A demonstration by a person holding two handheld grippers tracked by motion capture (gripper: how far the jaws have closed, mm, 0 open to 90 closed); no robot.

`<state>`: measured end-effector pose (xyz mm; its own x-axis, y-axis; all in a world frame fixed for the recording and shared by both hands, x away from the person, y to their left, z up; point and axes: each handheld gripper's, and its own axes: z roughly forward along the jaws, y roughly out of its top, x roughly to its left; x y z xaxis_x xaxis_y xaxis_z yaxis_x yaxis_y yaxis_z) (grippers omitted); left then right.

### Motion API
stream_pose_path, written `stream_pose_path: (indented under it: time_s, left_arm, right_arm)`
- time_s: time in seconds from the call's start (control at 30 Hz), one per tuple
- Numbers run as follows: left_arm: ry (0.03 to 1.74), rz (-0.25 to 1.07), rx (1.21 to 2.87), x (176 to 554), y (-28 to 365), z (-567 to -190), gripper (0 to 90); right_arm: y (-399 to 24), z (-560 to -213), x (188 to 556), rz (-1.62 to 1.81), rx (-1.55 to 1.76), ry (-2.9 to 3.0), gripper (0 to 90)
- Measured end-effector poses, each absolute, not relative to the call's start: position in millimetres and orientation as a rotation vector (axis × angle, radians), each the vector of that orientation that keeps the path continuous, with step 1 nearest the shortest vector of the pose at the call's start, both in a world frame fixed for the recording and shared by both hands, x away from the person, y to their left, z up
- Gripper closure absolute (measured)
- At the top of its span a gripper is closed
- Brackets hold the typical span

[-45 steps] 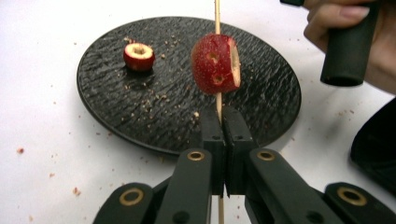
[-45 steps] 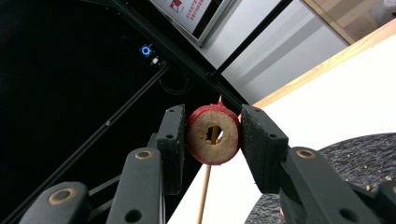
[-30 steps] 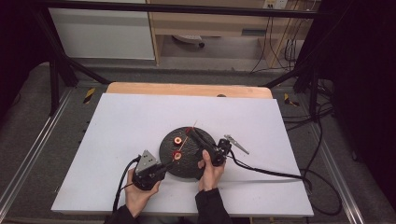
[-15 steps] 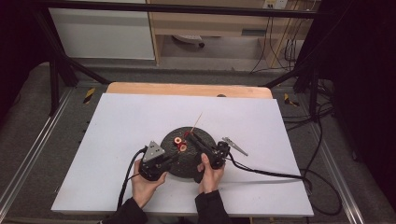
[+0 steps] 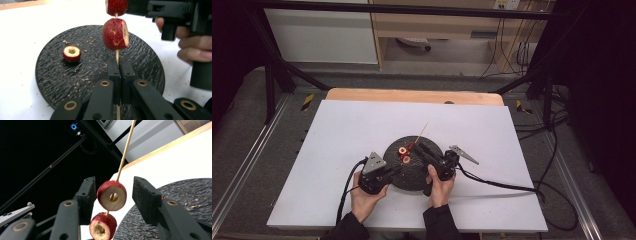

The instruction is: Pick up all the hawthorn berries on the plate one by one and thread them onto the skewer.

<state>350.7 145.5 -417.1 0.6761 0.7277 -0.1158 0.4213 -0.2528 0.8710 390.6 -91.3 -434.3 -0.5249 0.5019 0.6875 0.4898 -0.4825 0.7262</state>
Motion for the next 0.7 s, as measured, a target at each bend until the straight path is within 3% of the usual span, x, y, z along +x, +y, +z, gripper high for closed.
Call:
stream_pose_path:
  time_s: [0.47,0.7]
  left_arm:
    - [0.930,0.396,1.912,343,193,-420,88.6]
    - [0.943,0.400,1.930,336,218,-423,88.4]
  right_arm:
    - [-105,-423,395,1.901,1.388,1.953,11.7]
    - [-112,-420,397,1.733,1.333,2.108,5.0]
